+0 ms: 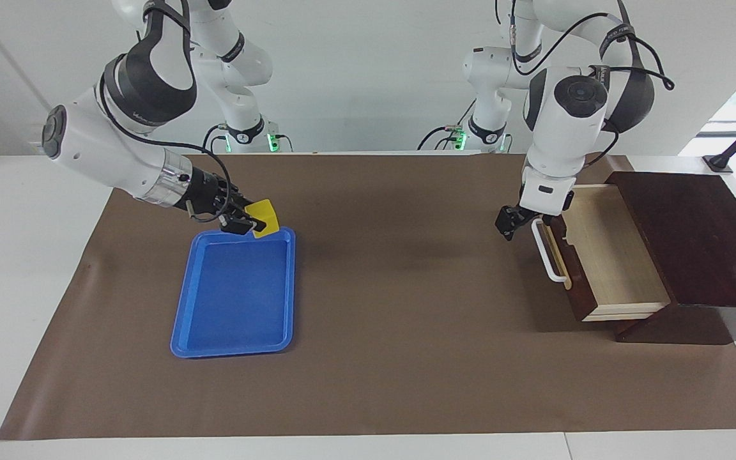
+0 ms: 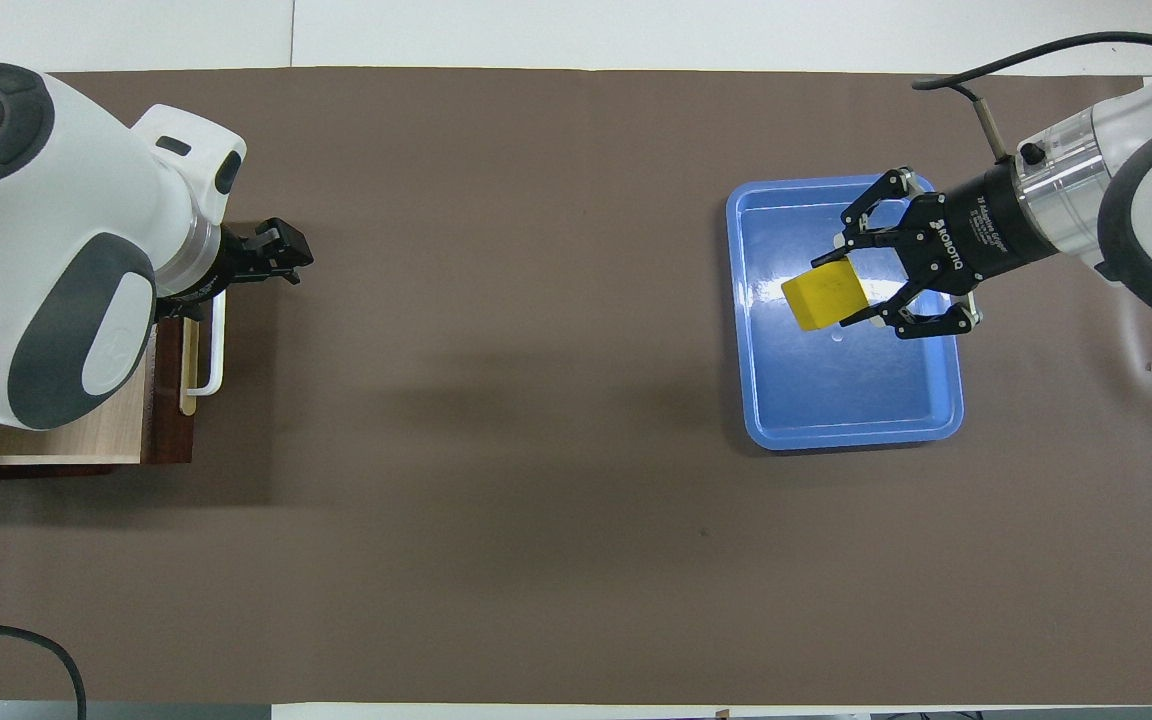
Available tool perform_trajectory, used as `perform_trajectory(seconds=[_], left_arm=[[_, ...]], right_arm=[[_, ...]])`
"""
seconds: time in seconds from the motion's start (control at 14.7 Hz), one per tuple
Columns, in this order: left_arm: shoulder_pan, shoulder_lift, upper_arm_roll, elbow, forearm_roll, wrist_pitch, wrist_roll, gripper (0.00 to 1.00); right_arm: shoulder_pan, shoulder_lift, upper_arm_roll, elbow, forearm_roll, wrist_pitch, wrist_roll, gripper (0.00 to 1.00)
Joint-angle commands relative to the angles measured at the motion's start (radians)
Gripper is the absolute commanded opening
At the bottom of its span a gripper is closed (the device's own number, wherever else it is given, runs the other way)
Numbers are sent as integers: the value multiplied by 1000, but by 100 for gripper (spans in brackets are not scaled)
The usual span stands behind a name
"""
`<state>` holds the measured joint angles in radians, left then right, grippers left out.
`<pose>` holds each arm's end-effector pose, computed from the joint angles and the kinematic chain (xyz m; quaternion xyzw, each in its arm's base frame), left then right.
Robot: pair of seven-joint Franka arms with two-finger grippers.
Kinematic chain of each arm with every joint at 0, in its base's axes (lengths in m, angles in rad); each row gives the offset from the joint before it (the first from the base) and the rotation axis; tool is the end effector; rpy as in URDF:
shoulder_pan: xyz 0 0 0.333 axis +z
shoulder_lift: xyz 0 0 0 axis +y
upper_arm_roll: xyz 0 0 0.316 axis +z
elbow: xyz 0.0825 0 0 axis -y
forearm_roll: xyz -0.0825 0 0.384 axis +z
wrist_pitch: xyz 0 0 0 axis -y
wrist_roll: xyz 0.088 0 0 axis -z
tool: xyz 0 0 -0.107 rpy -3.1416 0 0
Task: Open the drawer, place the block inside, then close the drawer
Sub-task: 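Lift the yellow block with the right gripper toward the left gripper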
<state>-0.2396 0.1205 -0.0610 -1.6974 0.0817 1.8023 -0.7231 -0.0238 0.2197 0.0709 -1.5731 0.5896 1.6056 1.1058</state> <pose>0.5744 -0.1692 0.5148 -0.9791 -0.2003 -0.0110 0.0351 0.6093 0.0827 0.5161 -0.8015 0.5121 0.2359 0.1992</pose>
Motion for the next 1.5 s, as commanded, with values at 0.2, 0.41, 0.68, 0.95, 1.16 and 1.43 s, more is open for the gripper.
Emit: perform_trajectory(seconds=[0.2, 0.41, 0.68, 0.95, 1.16, 1.43], left_arm=[[-36, -39, 1, 4, -108, -21, -637, 100], [-67, -45, -2, 2, -108, -9, -922, 100], [-105, -50, -5, 1, -111, -6, -1183, 100], [-176, -50, -3, 8, -183, -1, -1289, 100], [-237, -50, -3, 1, -183, 87, -1395, 100], [-296, -27, -3, 1, -180, 154, -1526, 100]], right_arm=[[154, 6, 9, 67, -19, 75, 329, 0], [244, 6, 9, 55, -14, 169, 468, 0], [343, 20, 10, 36, -10, 299, 578, 0], [390, 33, 12, 7, -1, 355, 609, 0], [406, 21, 13, -28, 22, 378, 609, 0], [407, 15, 13, -42, 53, 373, 611, 0]])
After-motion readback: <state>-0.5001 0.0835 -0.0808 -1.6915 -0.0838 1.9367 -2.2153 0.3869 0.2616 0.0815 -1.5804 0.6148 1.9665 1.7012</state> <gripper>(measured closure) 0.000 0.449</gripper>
